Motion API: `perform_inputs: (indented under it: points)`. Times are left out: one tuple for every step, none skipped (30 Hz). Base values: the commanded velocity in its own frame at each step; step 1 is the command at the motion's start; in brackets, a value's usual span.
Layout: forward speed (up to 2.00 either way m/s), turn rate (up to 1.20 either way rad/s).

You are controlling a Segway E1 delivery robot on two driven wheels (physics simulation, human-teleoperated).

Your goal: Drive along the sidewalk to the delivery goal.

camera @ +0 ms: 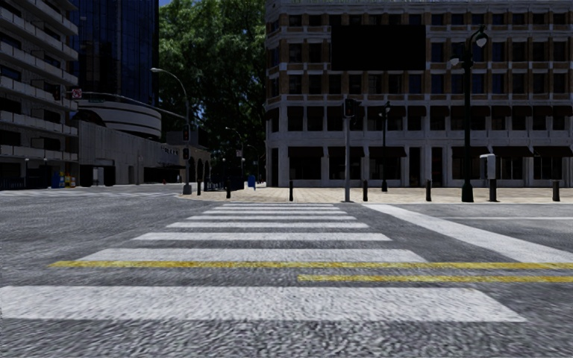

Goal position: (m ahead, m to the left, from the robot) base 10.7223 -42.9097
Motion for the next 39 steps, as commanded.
perform_inputs:
  points:
    - [2.0,0.0]
    - [2.0,0.0]
    - [2.0,0.0]
    - [2.0,0.0]
    - [2.0,0.0]
    - [2.0,0.0]
    - [2.0,0.0]
    - [2.0,0.0]
    - [2.0,0.0]
    - [2.0,0.0]
    - [2.0,0.0]
    - [2.0,0.0]
    - [2.0,0.0]
    - [2.0,0.0]
    - [2.0,0.0]
    - [2.0,0.0]
    - [2.0,0.0]
    - [2.0,0.0]
    - [2.0,0.0]
    - [2.0,0.0]
    - [2.0,0.0]
    - [2.0,0.0]
    - [2.0,0.0]
    - [2.0,0.0]
    - [2.0,0.0]
    - [2.0,0.0]
    - [2.0,0.0]
    - [2.0,0.0]
    - [2.0,0.0]
    - [2.0,0.0]
    - [2.0,0.0]
    - [2.0,0.0]
    - [2.0,0.03]
    - [2.0,0.13]
    - [2.0,0.18]
    - [2.0,0.18]
    - [2.0,0.21]
    - [2.0,0.25]
    - [2.0,0.27]
